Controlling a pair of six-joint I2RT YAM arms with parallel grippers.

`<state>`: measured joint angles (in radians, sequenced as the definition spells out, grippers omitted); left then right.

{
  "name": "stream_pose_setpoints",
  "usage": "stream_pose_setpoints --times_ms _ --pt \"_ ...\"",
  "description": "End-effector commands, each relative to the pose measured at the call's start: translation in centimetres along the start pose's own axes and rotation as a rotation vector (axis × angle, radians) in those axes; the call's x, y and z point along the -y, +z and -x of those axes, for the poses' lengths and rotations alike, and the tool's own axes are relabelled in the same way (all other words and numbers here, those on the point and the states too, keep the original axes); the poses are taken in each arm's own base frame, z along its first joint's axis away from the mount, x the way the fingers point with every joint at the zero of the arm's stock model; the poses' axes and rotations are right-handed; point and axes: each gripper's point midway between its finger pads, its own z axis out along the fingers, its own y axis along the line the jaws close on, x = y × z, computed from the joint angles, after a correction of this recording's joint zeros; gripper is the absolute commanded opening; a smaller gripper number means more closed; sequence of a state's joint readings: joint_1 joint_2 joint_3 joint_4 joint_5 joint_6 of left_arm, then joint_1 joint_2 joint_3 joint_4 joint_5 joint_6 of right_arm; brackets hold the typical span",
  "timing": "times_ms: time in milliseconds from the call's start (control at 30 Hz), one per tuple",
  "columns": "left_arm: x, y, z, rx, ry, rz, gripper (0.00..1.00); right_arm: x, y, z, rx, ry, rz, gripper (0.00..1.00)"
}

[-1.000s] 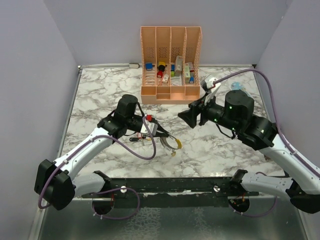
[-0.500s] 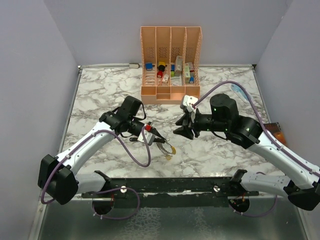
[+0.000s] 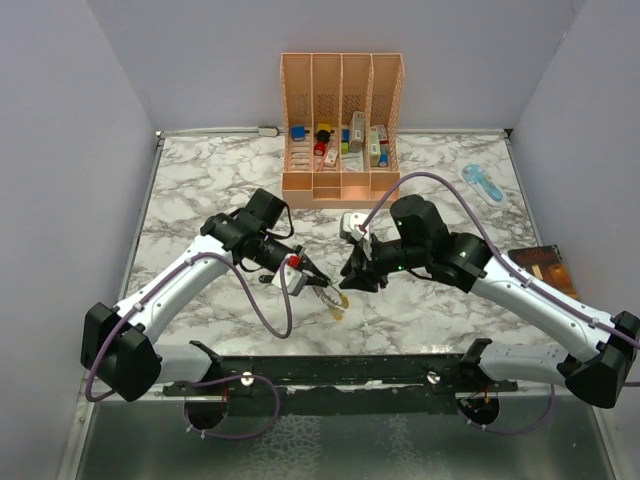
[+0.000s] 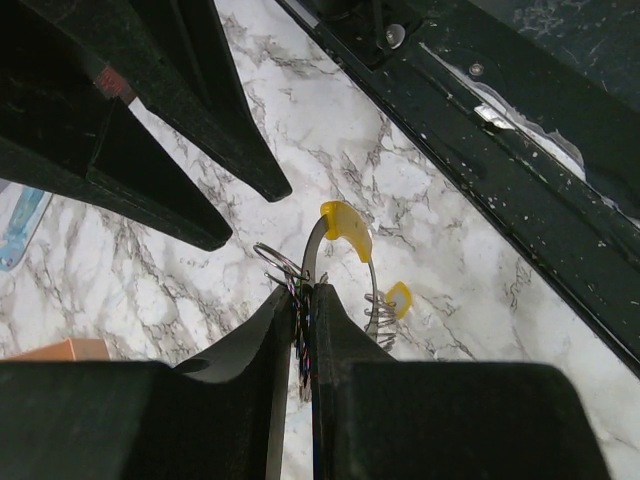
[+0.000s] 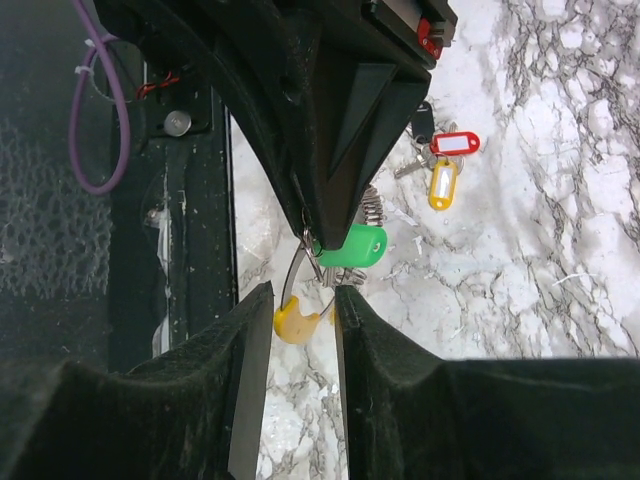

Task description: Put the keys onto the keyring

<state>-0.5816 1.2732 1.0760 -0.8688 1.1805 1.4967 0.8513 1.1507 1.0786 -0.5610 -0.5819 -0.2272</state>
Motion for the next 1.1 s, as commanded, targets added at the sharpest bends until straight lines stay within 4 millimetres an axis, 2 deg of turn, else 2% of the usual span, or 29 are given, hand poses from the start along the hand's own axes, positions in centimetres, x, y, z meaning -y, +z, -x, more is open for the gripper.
stream_pose_setpoints --times_ms 0,133,533,633,1067 --pt "0.3 -0.1 0.7 0.021 0.03 -0.024 0.0 -0.1 0.2 1.5 0.042 -0.061 0.032 0.32" --pt "0.3 -0.2 0.8 0.024 0.029 -0.025 0.0 0.2 0.7 1.5 0.035 -0.064 0.045 0.3" --pt "0.2 -0.2 0.8 0.021 0.028 -0.037 0.0 0.5 2.0 1.8 0.025 -0.08 0.087 0.13" --pt "0.2 -0.2 0.7 0.02 0.027 -0.037 0.0 0.3 2.0 1.7 0.026 -0.074 0.102 0.09" --pt "-0.2 -0.2 0.5 0.009 0.039 -0.028 0.0 -1.6 1.8 0.4 -0.028 0.014 0.195 0.01"
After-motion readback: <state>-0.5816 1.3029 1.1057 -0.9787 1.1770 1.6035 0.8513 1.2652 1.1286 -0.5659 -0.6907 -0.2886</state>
